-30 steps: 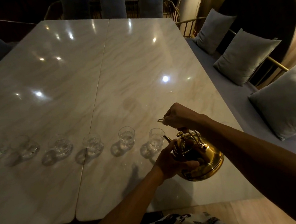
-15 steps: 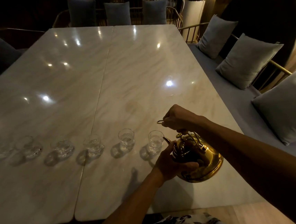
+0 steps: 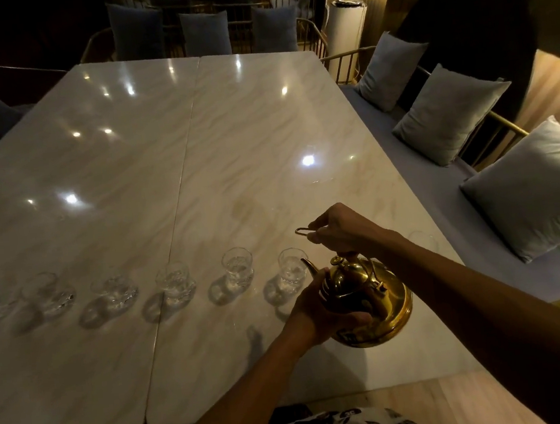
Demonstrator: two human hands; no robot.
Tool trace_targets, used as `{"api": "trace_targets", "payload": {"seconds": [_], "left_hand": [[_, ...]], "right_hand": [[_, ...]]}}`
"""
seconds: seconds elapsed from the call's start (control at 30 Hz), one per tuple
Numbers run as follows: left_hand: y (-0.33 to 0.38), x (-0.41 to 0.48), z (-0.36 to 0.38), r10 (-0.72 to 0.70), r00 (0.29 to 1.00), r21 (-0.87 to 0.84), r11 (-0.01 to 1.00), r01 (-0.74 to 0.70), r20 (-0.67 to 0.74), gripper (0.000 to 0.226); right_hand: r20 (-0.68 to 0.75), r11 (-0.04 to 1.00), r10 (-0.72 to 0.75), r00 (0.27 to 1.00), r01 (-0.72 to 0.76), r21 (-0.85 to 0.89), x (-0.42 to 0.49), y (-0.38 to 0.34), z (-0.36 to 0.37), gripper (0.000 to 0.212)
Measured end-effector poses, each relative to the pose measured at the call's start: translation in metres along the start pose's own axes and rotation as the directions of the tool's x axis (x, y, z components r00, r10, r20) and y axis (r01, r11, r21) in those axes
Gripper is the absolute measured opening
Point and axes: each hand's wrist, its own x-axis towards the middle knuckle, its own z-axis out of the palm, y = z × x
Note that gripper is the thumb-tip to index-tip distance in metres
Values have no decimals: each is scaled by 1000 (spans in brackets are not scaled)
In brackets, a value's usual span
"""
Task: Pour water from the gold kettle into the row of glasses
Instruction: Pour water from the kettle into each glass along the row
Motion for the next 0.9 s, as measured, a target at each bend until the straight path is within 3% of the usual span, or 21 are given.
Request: {"api": "trace_targets", "payload": {"seconds": [0.17,0.37,0.5,0.63,0.77,0.87,0.9], "left_hand": [[-7,-3,-13,43,998,238,970,-52,45,92],[-12,-4,-22,7,990,198,980,-35,139,90],[-7,1,-19,96,974,207,968,-139,207,79],[1,4,-7,82,958,198,970,-140,276,90],[10,16,11,107,933,162,972,-171,343,66],[12,25,23,78,930,173,974,-148,360,64],[12,27,26,87,933,163,975,-152,349,73]], "right_hand": [[-140,998,22,990,-13,66,-19,7,12,41],[-296,990,86,951,-47,135,-41,14,16,43],[-381,983,137,914,-79,164,-58,18,12,41],[-428,977,181,886,-112,181,-74,23,2,41],[-459,973,210,863,-140,183,-83,32,-11,41],[-465,973,212,860,-143,180,-84,43,-22,41],[-465,974,211,860,-144,176,-82,47,-26,40]]}}
